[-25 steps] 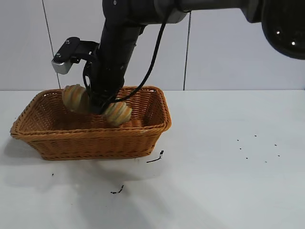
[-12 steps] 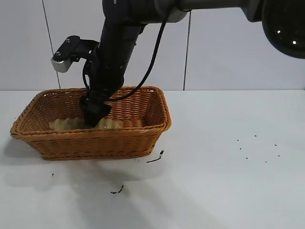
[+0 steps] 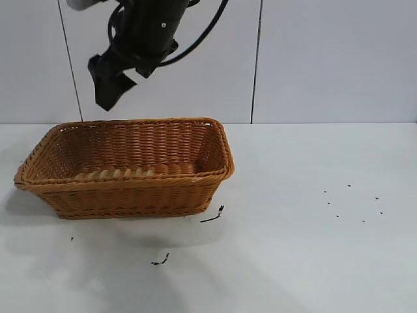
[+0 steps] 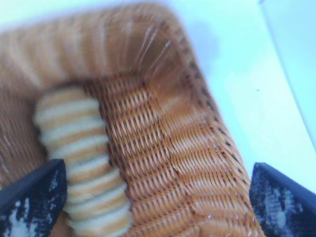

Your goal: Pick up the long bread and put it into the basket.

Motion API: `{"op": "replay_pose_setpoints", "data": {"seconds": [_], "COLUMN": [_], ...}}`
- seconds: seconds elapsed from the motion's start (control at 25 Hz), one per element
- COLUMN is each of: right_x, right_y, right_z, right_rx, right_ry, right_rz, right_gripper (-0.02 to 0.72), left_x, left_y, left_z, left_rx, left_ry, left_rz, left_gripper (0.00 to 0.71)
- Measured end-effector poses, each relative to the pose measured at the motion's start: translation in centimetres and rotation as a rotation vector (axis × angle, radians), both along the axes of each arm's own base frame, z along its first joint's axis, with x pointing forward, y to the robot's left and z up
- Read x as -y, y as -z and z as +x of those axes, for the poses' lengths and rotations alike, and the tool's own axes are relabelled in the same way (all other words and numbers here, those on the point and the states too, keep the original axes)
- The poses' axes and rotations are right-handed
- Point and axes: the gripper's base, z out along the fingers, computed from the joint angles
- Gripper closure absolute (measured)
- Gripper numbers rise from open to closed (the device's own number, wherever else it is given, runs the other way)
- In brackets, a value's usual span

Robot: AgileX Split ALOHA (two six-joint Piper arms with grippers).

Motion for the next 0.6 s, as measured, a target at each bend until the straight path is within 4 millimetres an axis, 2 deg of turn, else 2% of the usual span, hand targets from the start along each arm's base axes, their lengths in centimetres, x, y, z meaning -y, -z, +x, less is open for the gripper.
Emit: {"op": "replay_pose_setpoints", "data": {"seconds": [0.12, 0.28, 0.48, 0.6], "right_x": [2.0, 6.4, 14.6, 19.6], "right_y": [0.1, 0.1, 0.3, 0.3], "right_z": [1.4, 3.8, 7.1, 8.4], "right_rx": [-0.018, -0.029, -0.028, -0.039], "right_ry": [0.094, 0.195, 0.359, 0.460], "right_rz": [0.007, -0.002, -0.054, -0.062], "right_gripper": [0.014, 0.014, 0.014, 0.014], "left_x": [0.0, 0.0, 0.0, 0.0], "left_y": [0.0, 0.0, 0.0, 0.0], "left_z": [0.0, 0.0, 0.0, 0.0], "left_rx": [0.000, 0.000, 0.000, 0.000], "left_ry": [0.000, 0.000, 0.000, 0.000], "left_rz": [0.000, 0.000, 0.000, 0.000], "left_gripper": [0.017, 0.017, 0.017, 0.017]}}
